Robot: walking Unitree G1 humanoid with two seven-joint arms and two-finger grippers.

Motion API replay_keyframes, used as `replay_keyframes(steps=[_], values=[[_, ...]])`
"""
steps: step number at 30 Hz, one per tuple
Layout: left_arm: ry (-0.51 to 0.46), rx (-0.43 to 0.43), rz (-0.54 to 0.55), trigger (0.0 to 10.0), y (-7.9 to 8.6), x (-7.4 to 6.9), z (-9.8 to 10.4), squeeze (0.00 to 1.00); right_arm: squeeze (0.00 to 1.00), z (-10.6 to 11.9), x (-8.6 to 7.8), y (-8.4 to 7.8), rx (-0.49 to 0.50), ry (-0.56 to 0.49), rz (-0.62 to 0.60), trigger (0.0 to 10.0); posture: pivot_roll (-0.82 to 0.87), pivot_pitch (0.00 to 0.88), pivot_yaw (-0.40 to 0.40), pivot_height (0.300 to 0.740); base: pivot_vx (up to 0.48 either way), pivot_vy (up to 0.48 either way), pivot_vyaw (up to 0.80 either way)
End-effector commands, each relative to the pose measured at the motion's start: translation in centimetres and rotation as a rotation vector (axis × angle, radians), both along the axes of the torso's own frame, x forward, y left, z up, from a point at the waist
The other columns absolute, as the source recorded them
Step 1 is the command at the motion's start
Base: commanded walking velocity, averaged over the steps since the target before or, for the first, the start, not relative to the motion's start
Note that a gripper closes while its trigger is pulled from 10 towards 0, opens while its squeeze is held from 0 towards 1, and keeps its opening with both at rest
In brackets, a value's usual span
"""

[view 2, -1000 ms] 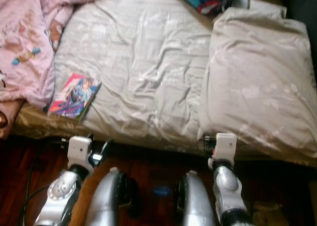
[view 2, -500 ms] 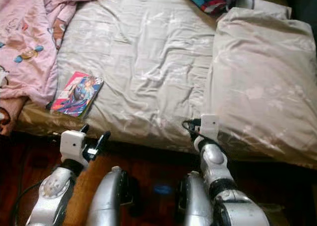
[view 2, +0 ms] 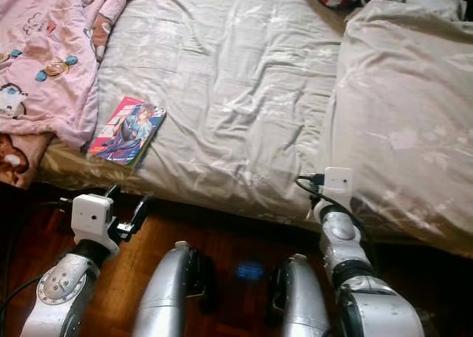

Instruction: Clean up the room

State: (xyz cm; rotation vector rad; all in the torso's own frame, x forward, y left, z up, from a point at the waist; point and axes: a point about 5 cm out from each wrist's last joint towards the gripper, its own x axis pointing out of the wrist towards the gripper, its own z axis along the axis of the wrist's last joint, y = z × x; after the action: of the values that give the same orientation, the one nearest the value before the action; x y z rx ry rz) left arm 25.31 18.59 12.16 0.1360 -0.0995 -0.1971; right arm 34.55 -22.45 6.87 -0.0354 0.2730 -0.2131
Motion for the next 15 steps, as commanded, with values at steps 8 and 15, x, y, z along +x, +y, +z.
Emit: replay_keyframes(steps=[8, 15], values=[[0.062, -0.005, 0.014, 10.0, 0.2, -0.7, -0.6, 0.0, 0.0, -3.0, -4.2, -5.6, -0.035, 0.125, -0.218, 10.0, 0.21, 0.479, 0.09, 0.644, 0.0, 0.0, 0.0], [0.066, -0.003, 0.021, 10.0, 0.5, -0.6, -0.6, 0.0, 0.0, -1.0, -5.4, -10.6, -0.11, 0.084, -0.348, 10.0, 0.19, 0.473, 0.091, 0.644, 0.0, 0.0, 0.0]])
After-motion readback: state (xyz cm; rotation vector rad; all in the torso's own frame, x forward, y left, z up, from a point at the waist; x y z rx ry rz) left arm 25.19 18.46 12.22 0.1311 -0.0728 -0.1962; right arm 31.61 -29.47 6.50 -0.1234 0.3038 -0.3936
